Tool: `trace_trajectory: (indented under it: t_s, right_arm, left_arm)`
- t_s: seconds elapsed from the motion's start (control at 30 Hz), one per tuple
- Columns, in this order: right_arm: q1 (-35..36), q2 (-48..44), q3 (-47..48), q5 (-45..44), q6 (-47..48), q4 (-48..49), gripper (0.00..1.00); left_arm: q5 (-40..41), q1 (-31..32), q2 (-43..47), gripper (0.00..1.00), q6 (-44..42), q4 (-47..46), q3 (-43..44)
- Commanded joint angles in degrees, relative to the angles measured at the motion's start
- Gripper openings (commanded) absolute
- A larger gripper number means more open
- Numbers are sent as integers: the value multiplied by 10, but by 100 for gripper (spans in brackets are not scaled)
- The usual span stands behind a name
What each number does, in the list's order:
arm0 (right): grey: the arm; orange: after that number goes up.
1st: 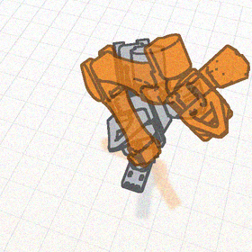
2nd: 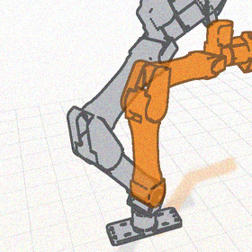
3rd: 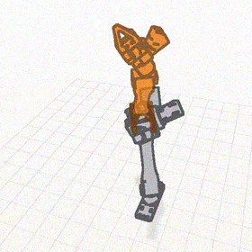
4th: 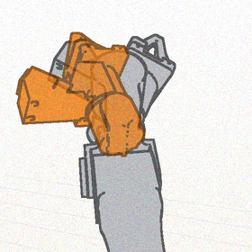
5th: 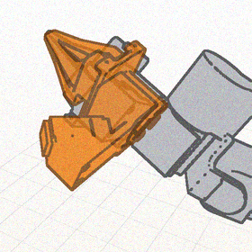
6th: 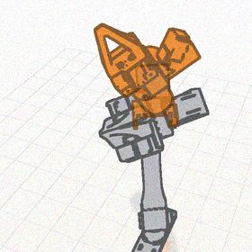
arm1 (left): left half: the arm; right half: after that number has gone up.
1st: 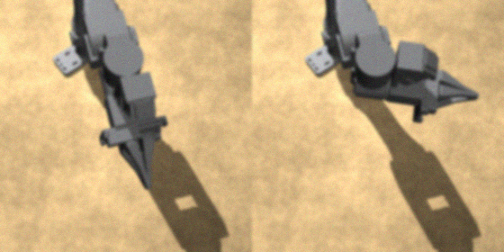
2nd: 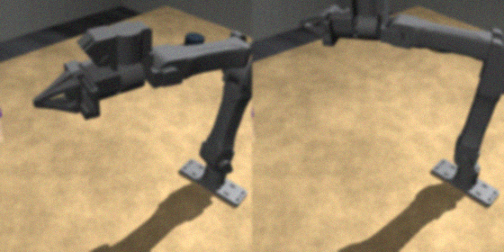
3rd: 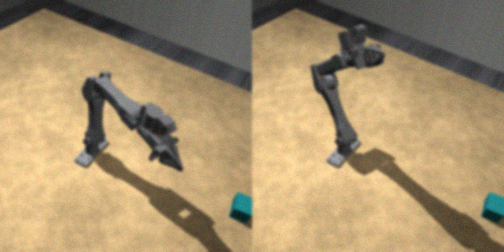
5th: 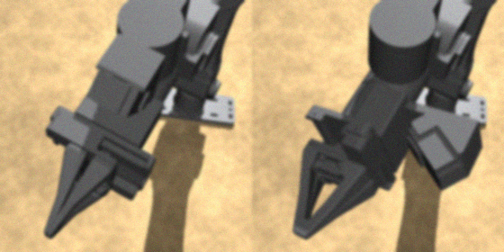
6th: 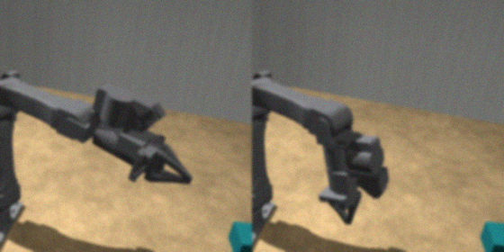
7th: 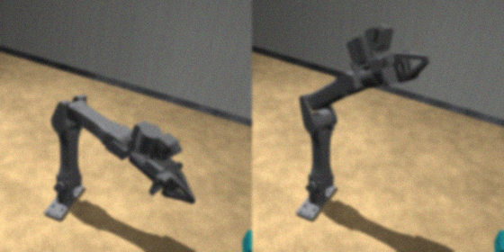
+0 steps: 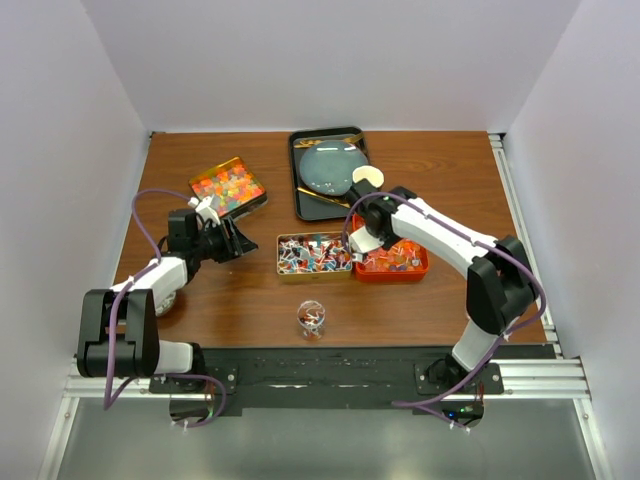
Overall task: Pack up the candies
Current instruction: Scoop the fake candies from the storage box.
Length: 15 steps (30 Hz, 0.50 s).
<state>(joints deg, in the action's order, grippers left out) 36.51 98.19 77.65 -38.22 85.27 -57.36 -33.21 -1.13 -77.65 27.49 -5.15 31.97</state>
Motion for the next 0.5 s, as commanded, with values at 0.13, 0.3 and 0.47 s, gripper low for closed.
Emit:
trace_trajectory:
  t_s: [0.13, 0.3, 0.47]
  right_arm:
    - [-34, -20, 16, -2, 5, 4, 0]
    - [-43, 3, 10, 7, 0, 30, 0]
    - [-43, 1, 0, 22, 1, 17, 0]
  left_arm:
    - [-2, -6, 7, 51, 7, -26, -2]
    - [2, -6, 14, 51, 6, -23, -4]
    - [5, -6, 22, 51, -1, -18, -8]
